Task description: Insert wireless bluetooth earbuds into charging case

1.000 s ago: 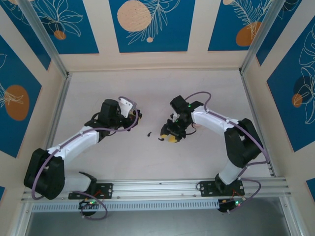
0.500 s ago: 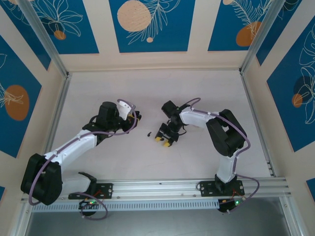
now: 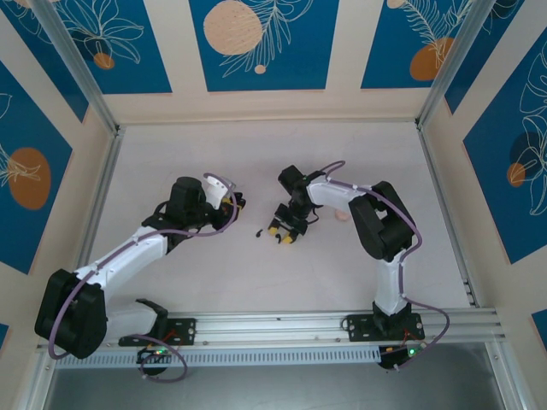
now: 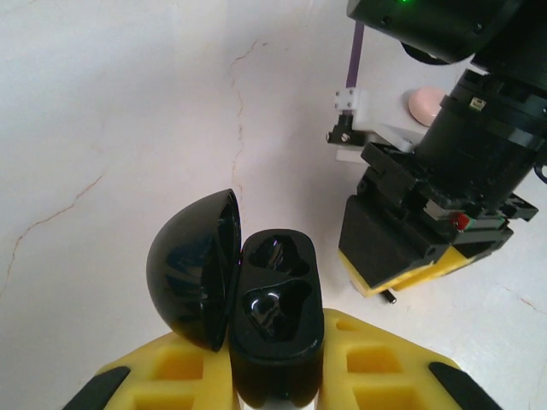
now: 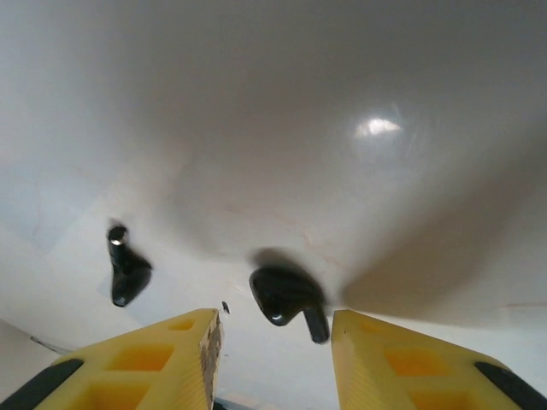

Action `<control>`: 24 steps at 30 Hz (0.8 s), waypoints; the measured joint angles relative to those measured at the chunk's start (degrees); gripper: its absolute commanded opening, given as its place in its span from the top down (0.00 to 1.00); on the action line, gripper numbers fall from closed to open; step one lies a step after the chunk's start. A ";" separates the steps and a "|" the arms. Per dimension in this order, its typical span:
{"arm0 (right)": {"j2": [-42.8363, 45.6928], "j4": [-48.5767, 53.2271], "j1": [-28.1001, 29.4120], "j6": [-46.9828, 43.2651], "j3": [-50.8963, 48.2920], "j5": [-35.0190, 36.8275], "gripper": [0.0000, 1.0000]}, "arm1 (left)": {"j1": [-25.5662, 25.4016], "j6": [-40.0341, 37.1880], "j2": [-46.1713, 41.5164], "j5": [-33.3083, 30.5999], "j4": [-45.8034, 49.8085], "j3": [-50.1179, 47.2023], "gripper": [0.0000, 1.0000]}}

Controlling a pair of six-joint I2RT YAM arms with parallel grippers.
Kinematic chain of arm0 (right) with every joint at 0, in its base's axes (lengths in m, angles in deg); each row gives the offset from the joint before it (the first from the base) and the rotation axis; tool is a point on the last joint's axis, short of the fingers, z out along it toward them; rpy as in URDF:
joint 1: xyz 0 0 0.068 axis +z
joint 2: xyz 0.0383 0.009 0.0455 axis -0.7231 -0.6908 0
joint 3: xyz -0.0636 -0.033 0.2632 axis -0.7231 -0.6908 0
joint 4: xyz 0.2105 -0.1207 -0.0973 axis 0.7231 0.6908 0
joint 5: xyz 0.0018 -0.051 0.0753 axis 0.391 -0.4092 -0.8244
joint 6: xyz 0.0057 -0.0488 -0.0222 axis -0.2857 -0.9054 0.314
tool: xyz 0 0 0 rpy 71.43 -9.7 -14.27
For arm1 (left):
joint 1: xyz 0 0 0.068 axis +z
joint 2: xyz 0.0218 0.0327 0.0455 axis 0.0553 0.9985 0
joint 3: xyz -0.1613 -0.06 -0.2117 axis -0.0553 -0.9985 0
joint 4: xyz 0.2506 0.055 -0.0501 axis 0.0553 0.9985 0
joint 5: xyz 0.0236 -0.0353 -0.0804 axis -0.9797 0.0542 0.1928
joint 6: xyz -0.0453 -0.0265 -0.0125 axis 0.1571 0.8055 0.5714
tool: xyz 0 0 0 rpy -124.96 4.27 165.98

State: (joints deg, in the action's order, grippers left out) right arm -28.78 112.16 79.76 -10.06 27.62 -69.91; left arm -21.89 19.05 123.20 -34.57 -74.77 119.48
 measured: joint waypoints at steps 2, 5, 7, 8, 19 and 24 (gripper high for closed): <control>-0.15 0.66 -0.24 -0.94 1.20 0.79 0.59 | 0.00 -0.28 0.00 -0.02 0.02 0.00 0.79; -0.20 3.06 -0.31 -2.58 3.56 1.70 0.59 | 0.00 -0.42 0.00 -0.02 0.02 0.00 0.79; -0.20 5.60 -0.28 -4.46 5.70 2.43 0.59 | 0.00 -0.52 0.00 -0.24 0.07 0.00 0.79; -0.24 7.30 -0.15 -5.77 6.97 2.97 0.60 | 0.00 -0.66 0.00 -0.42 0.13 0.00 0.79; -5.14 20.24 2.16 -16.02 15.34 7.17 0.64 | 0.00 -0.81 0.00 -0.44 0.42 0.00 0.79; -8.70 22.45 3.50 -18.14 18.08 7.82 0.64 | 0.00 -0.81 0.00 -0.46 1.03 0.00 0.79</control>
State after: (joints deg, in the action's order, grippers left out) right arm -37.48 134.61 83.26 -28.20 45.70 -62.09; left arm -21.89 18.24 123.20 -35.03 -73.75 119.48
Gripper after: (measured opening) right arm 0.362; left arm 0.210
